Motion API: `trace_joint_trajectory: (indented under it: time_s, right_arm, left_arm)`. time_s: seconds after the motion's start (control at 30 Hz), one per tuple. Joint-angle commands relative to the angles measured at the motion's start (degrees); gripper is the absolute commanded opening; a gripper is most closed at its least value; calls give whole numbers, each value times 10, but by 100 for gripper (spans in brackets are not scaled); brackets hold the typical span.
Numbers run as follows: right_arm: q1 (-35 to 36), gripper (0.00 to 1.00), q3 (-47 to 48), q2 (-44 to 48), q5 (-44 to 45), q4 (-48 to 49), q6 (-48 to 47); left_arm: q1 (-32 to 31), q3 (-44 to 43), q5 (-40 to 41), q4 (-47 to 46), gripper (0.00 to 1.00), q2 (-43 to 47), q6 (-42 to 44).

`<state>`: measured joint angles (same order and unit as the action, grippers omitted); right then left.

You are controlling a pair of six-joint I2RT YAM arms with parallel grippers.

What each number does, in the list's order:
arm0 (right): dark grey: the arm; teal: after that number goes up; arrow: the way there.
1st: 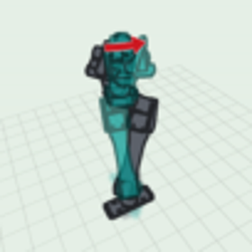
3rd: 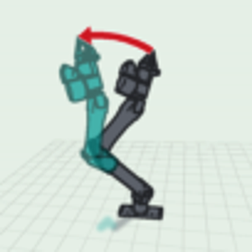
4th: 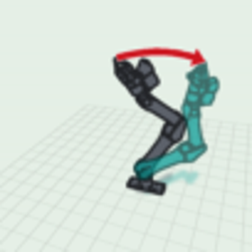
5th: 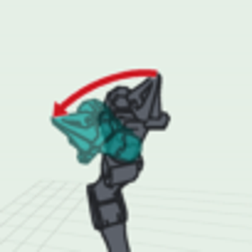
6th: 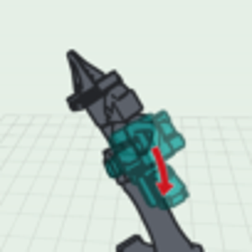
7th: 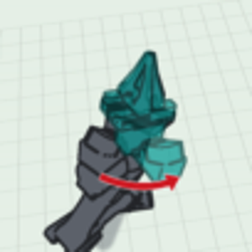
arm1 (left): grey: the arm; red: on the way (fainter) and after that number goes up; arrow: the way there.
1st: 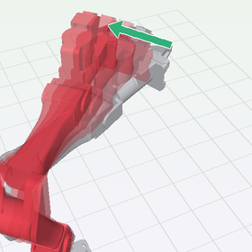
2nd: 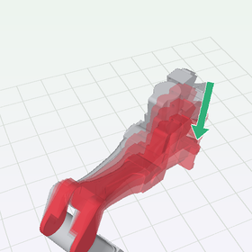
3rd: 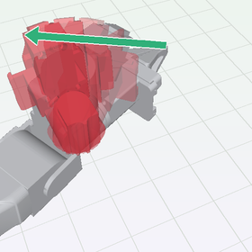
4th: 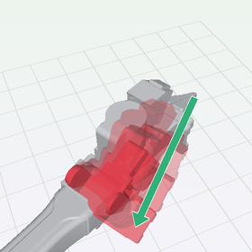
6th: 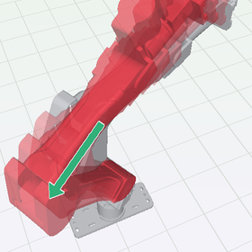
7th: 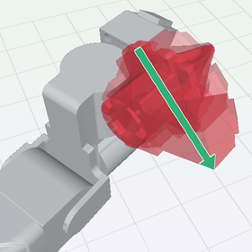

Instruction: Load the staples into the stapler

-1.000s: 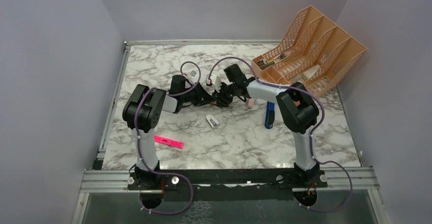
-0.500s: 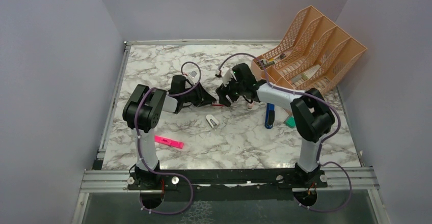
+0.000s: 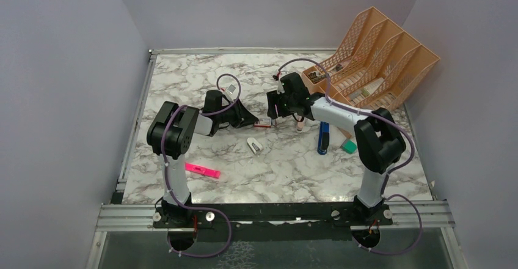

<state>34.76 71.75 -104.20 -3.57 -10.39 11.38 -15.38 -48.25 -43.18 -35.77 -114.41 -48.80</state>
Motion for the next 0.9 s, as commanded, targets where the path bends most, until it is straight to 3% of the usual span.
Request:
trace_joint_trajectory:
  time_s: [0.0, 0.7, 0.87]
  right_arm:
    - [1, 62, 27, -41, 7, -38, 63]
    - [1, 58, 53, -81, 74, -81, 51]
    - [1, 53, 62, -76, 113, -104, 65]
  left_arm:
    - [3, -1, -7, -12, 24, 10, 10]
    - [3, 8, -4, -12, 22, 4, 16]
    - [3, 10, -2, -12, 22, 4, 15]
